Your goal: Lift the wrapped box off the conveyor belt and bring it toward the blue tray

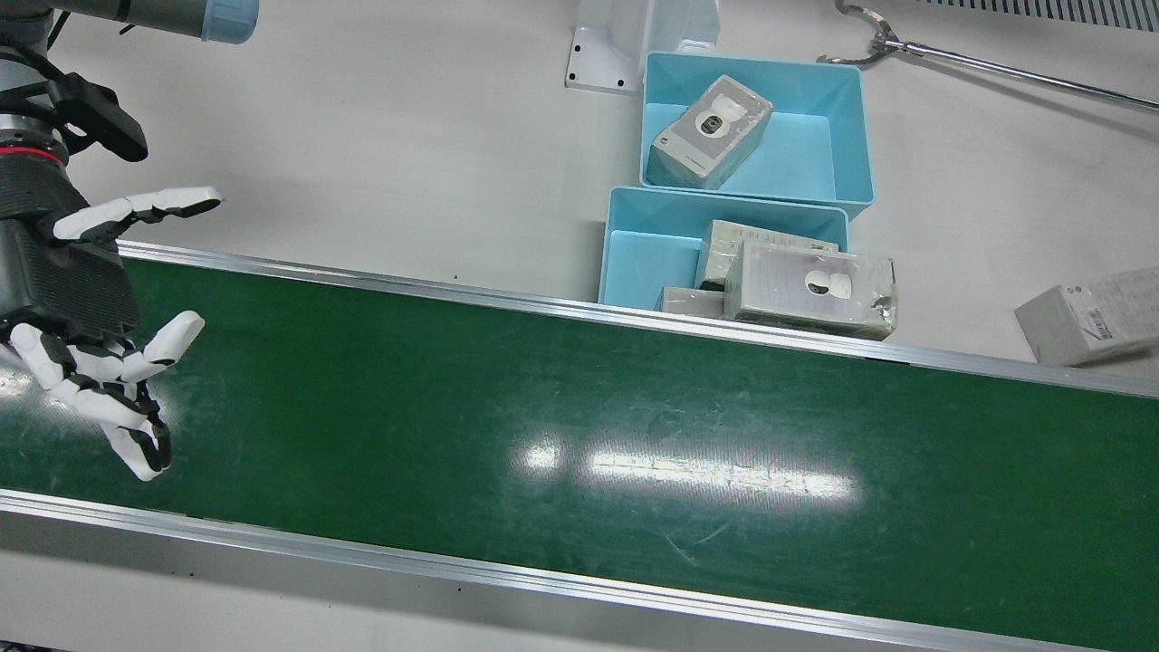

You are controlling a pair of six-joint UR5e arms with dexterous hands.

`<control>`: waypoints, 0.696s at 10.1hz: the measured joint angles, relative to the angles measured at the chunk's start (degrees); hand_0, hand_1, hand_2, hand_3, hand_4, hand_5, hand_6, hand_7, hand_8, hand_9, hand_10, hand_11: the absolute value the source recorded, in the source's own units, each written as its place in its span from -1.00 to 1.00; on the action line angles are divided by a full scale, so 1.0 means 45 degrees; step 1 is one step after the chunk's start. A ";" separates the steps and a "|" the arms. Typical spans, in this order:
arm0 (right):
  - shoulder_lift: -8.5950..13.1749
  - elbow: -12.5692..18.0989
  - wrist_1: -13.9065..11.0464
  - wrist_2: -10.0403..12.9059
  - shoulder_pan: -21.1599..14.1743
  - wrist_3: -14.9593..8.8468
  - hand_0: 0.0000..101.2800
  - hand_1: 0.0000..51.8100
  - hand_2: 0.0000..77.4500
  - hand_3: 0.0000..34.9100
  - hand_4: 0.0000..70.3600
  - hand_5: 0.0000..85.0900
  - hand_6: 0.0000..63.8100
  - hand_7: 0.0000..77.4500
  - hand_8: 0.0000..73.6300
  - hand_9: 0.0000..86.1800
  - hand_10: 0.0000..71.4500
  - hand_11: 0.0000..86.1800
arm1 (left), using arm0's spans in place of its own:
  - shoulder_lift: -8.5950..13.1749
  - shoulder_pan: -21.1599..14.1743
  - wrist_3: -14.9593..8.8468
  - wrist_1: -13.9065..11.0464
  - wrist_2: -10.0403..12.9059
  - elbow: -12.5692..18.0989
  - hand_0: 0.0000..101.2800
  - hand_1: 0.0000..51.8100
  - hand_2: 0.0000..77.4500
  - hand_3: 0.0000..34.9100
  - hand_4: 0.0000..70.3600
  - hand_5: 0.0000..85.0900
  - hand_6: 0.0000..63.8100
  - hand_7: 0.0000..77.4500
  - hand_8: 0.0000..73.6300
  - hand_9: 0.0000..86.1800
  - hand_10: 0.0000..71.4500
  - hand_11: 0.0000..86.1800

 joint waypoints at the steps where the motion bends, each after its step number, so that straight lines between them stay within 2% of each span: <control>1: -0.0168 0.0206 -0.0153 -0.0014 0.0293 -0.0001 -0.02 -0.43 -0.79 -0.09 -0.86 -0.77 0.03 -0.23 -1.00 -0.89 -1.00 -0.96 | 0.0000 0.0000 0.0000 0.0000 0.0000 0.0000 -1.00 -1.00 -0.97 -1.00 -1.00 -0.97 -1.00 -0.99 -0.99 -0.99 -1.00 -0.99; 2: -0.0307 0.0419 -0.0520 -0.0026 0.0484 -0.0024 -0.03 -0.45 -0.85 -0.06 -0.80 -0.73 -0.23 -0.46 -1.00 -0.96 -1.00 -0.97 | 0.0000 0.0000 0.0000 0.0000 0.0000 0.0000 -1.00 -1.00 -0.97 -1.00 -1.00 -0.97 -1.00 -0.99 -0.99 -1.00 -1.00 -0.99; 3: -0.0375 0.0554 -0.0999 -0.0029 0.0568 -0.0052 -0.01 -0.16 -0.55 -0.25 -0.74 -0.62 -0.90 -0.55 -1.00 -0.96 -1.00 -0.97 | 0.0000 0.0000 0.0000 0.0000 0.0000 0.0000 -1.00 -1.00 -0.97 -1.00 -1.00 -0.97 -1.00 -0.99 -0.99 -1.00 -1.00 -0.99; 4: -0.0407 0.0631 -0.1404 -0.0029 0.0593 -0.0077 -0.01 -0.16 -0.55 -0.25 -0.74 -0.62 -0.90 -0.55 -1.00 -0.96 -1.00 -0.97 | 0.0000 0.0000 0.0000 0.0000 0.0000 0.0000 -1.00 -1.00 -0.99 -1.00 -1.00 -0.97 -1.00 -0.99 -0.99 -1.00 -0.98 -1.00; 5: -0.0423 0.0662 -0.1610 -0.0027 0.0590 -0.0089 -0.01 -0.31 -0.52 -0.50 -0.71 -0.62 -1.00 -0.49 -1.00 -0.96 -1.00 -0.97 | 0.0000 0.0000 0.0000 0.0000 0.0000 0.0000 -1.00 -1.00 -0.99 -1.00 -1.00 -0.97 -1.00 -0.99 -0.99 -1.00 -1.00 -0.99; 6: -0.0426 0.0693 -0.1676 -0.0021 0.0590 -0.0087 -0.01 -0.31 -0.52 -0.50 -0.71 -0.62 -1.00 -0.49 -1.00 -0.96 -1.00 -0.97 | 0.0000 0.0000 0.0000 0.0001 0.0000 0.0000 -1.00 -1.00 -0.99 -1.00 -1.00 -0.97 -1.00 -0.99 -0.99 -1.00 -1.00 -0.99; 7: -0.0437 0.0722 -0.1688 -0.0019 0.0602 -0.0082 -0.01 -0.37 -0.52 -0.89 -0.81 -0.69 -0.97 -0.66 -1.00 -0.96 -1.00 -0.97 | 0.0000 0.0000 0.0000 0.0000 0.0000 -0.0001 -1.00 -1.00 -0.99 -1.00 -1.00 -0.97 -1.00 -0.99 -0.99 -0.99 -0.98 -1.00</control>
